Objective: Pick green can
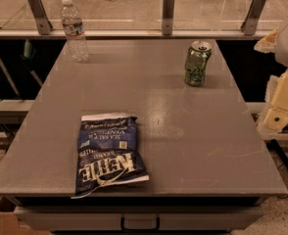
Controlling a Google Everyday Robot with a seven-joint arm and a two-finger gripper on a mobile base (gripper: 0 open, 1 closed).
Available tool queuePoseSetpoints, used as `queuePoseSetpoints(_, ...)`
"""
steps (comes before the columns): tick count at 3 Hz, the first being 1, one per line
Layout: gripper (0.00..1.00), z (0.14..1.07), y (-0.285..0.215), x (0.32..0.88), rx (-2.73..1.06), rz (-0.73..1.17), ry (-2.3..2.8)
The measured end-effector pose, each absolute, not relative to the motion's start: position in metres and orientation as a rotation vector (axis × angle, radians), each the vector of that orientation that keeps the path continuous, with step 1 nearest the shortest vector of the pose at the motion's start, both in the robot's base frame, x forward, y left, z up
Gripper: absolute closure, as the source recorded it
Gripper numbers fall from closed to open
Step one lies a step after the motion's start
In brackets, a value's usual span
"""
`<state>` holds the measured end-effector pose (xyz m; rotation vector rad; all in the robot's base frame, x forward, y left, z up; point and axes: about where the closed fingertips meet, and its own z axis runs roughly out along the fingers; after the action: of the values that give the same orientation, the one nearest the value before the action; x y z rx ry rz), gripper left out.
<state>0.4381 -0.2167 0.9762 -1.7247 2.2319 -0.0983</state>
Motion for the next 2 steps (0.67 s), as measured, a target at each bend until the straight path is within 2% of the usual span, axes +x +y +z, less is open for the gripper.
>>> queuePoseSetpoints(1,0.0,0.976,-0.217,0.438,-1.725,-0.099,2.232)
queuePoseSetpoints(2,0.0,0.963,-0.219,0.468,-1.671,-0.016,2.188)
